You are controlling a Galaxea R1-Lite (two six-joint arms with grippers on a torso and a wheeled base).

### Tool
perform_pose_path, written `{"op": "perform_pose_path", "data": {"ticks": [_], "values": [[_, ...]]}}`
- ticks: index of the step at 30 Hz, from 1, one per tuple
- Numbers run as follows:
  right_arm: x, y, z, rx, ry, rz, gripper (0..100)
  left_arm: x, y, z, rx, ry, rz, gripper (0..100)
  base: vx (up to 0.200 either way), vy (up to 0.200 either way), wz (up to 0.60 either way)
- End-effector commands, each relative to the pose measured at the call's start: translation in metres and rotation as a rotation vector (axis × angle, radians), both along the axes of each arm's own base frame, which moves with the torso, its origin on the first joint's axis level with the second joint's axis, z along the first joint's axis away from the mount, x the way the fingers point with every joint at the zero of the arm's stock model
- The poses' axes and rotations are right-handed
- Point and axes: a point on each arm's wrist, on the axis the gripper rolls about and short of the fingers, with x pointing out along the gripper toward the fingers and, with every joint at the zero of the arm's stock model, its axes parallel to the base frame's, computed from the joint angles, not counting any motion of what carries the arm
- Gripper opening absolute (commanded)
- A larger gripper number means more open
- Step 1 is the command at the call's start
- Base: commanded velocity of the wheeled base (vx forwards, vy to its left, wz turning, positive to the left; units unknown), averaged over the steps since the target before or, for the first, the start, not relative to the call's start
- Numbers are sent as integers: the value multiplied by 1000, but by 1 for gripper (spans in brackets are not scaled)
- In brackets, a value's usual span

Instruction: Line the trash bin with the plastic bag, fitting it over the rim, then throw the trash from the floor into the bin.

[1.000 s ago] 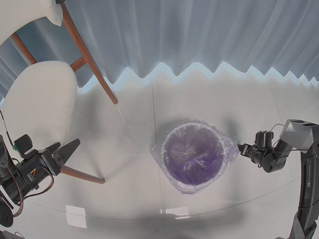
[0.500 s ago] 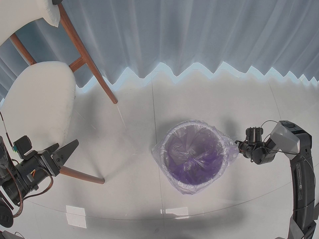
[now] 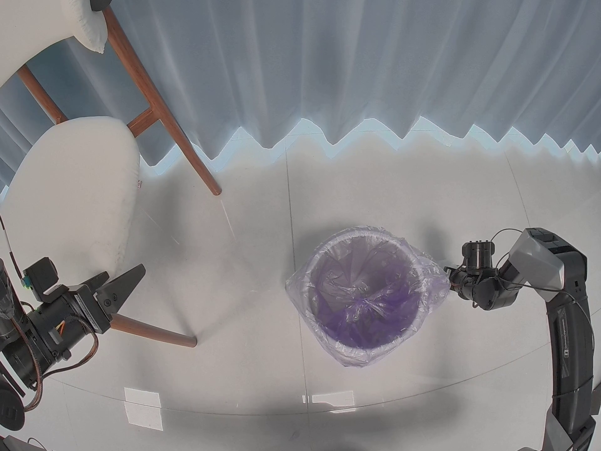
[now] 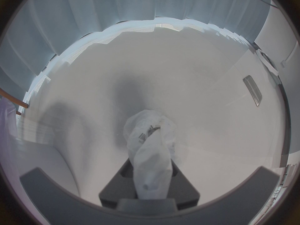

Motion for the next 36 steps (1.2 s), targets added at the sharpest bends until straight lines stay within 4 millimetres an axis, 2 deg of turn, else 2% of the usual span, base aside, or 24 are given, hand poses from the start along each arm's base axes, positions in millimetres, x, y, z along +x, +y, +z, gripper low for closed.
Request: {"op": "perform_pose_path", "data": {"ticks": [1, 3, 11, 14, 17, 19, 20, 23, 25, 29, 33, 34, 35, 36], "values": [[-19, -4, 38, 9, -21, -11, 0, -4, -3, 3, -2, -22, -29, 100, 0, 0, 0], [-46, -4, 59, 20, -16, -21, 0, -6, -8, 3, 1, -25, -59, 100, 0, 0, 0], [-144, -5, 97, 28, -118, -24, 0, -19, -16, 1, 60, -57, -149, 100, 0, 0, 0], [-172, -5, 112, 32, -161, -25, 0, -23, -16, -5, 104, -58, -215, 100, 0, 0, 0], [-193, -5, 131, 37, -228, -26, 0, -27, -16, -6, 133, -80, -265, 100, 0, 0, 0], [-196, -5, 133, 37, -231, -26, 0, -28, -16, -6, 137, -82, -267, 100, 0, 0, 0], [-220, -6, 149, 38, -269, -26, 0, -32, -17, -8, 164, -98, -297, 100, 0, 0, 0], [-243, -5, 163, 41, -309, -21, 0, -41, -15, -8, 174, -127, -315, 100, 0, 0, 0], [-251, -6, 167, 42, -324, -23, 0, -46, -14, -9, 178, -134, -318, 100, 0, 0, 0], [-282, -6, 176, 70, -370, -29, 0, -67, -4, -16, 214, -181, -302, 100, 0, 0, 0], [-305, -5, 184, 76, -417, -25, 0, -71, 1, -12, 215, -217, -257, 100, 0, 0, 0], [-317, -5, 186, 76, -442, -22, 0, -71, 2, -11, 220, -228, -241, 100, 0, 0, 0], [-318, -5, 186, 76, -442, -22, 0, -71, 2, -11, 220, -230, -239, 100, 0, 0, 0], [-329, -5, 191, 77, -475, -21, 0, -72, 5, -10, 230, -243, -206, 100, 0, 0, 0]]}}
